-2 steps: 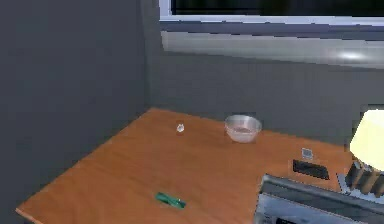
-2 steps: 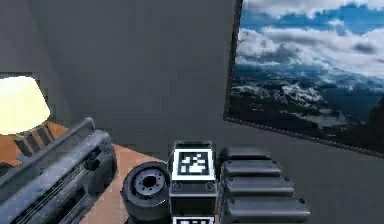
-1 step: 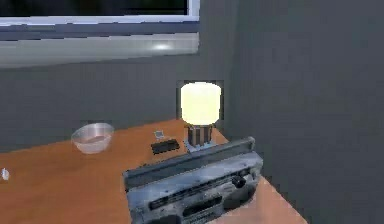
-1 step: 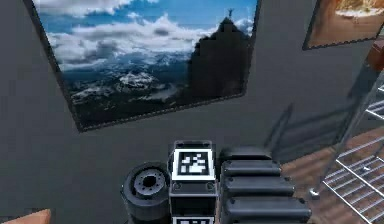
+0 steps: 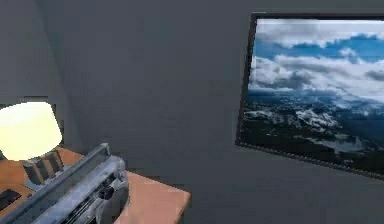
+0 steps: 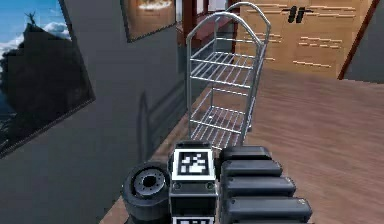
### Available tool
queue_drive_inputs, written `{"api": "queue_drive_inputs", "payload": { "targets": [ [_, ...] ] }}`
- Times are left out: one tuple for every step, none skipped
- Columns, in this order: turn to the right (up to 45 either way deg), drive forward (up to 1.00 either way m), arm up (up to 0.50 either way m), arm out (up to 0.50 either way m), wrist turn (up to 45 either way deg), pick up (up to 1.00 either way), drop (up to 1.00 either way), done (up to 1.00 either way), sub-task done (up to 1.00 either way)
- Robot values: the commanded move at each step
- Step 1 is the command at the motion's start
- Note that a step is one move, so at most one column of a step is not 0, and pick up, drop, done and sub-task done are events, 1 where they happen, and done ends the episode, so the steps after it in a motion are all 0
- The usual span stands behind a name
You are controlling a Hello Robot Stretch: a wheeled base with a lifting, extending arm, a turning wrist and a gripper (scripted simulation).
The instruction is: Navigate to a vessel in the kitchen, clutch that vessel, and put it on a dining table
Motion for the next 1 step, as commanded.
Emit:
{"api": "queue_drive_inputs", "payload": {
  "targets": [
    [45.0, 0.00, 0.00, 0.00, 0.0, 0.00, 0.00, 0.00, 0.00]
  ]
}}
